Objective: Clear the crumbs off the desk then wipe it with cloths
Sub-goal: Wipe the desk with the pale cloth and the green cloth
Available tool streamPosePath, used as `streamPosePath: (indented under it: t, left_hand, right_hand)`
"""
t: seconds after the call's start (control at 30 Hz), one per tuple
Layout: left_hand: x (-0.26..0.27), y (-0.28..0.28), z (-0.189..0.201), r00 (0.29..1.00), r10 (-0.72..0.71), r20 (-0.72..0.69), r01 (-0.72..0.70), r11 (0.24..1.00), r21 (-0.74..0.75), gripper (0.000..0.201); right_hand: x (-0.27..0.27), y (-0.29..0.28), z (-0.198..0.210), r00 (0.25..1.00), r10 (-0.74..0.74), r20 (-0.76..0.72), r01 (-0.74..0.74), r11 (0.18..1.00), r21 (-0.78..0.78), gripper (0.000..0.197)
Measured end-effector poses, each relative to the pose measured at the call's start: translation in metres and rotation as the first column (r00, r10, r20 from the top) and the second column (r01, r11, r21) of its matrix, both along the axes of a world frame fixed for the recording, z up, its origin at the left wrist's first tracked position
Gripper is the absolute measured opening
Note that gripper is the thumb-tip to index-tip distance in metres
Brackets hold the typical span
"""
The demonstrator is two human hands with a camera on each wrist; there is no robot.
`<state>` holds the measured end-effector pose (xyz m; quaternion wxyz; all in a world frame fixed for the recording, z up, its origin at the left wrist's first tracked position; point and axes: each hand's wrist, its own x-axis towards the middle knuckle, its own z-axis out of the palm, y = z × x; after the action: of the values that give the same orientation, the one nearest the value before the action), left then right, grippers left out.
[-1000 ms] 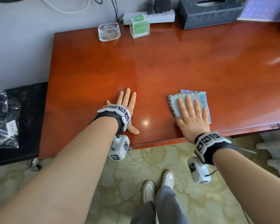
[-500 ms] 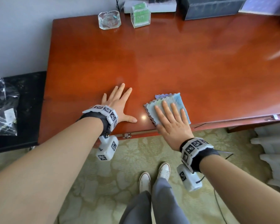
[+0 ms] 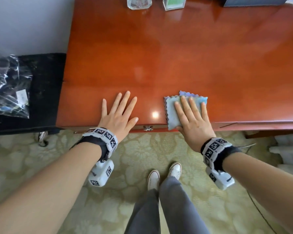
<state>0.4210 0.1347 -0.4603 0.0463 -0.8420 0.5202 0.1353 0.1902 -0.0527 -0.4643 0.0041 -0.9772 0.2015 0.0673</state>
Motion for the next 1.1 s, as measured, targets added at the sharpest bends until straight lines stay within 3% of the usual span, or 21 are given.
streamPosePath:
  t: [0.13,0.27,0.43,0.53,0.7,0.93,1.1]
  left_hand:
    - [-0.001,0.001,0.0,1.0,-0.004,0.016,0.004,1.0,-0.003,0.065]
    - [-0.002,0.001,-0.001,0.999,0.007,0.034,-0.006,1.0,-0.008,0.064]
    - [-0.001,0.0,0.001,1.0,0.023,-0.01,-0.024,0.999,-0.038,0.063]
    - [-0.001,-0.001,0.003,0.997,0.051,-0.053,-0.053,0.998,-0.038,0.061]
    - [-0.003,-0.002,0.005,0.999,0.038,-0.033,-0.038,0.999,0.017,0.064]
    - [-0.002,-0.002,0.004,0.998,0.042,-0.048,-0.042,0.999,0.013,0.063]
    - [0.001,-0.005,0.008,0.986,0.083,-0.141,-0.085,0.996,-0.008,0.06]
  right_hand:
    - [0.042,0.04,-0.005,0.999,0.003,0.053,-0.004,1.0,0.016,0.086]
    - [0.073,0.07,-0.005,0.997,0.022,0.073,-0.023,0.999,0.022,0.078]
    - [0.058,0.054,-0.009,0.993,0.049,0.106,-0.051,0.999,0.016,0.087]
    - [0.031,0.031,-0.007,0.996,-0.012,0.085,0.011,1.0,0.016,0.093]
    - [-0.007,-0.002,0.001,0.999,-0.046,0.028,0.047,0.999,-0.007,0.087]
    - [0.011,0.025,-0.004,0.982,-0.183,0.041,0.183,0.983,0.005,0.086]
    - [0.055,0.064,-0.006,0.99,-0.133,0.055,0.129,0.99,0.059,0.093]
